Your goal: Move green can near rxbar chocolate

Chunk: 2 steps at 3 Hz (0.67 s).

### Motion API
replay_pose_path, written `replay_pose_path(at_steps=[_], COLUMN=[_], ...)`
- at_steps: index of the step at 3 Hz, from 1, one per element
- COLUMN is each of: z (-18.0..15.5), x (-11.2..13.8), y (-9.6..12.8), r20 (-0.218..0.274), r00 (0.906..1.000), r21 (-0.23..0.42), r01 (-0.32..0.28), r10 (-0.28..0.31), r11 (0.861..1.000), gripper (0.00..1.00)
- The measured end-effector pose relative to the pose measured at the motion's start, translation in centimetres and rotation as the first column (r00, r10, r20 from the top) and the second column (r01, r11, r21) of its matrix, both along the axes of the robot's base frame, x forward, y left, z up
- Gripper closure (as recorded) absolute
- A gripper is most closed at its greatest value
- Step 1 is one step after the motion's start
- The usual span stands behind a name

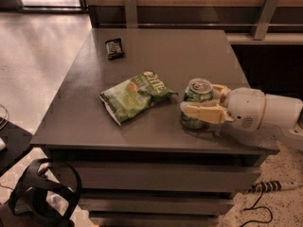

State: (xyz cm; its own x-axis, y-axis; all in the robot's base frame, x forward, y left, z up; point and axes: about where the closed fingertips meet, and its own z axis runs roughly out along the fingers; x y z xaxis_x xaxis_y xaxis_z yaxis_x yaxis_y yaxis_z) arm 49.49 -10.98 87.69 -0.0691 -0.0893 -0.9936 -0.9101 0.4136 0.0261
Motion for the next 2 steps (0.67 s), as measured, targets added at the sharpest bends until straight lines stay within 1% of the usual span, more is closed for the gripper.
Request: replay_pose_path(at_steps=[1,2], z=[0.1,2.2], x=[0.0,1.8], y=[0.2,0.0], r20=[0.001,0.016], r00=[1.0,0.9999], r21=[0.0,-0.013], r01=[-0.004,-0.002], r10=[0.004,0.002], r11=[1.0,1.0], gripper=[1.0,1.0])
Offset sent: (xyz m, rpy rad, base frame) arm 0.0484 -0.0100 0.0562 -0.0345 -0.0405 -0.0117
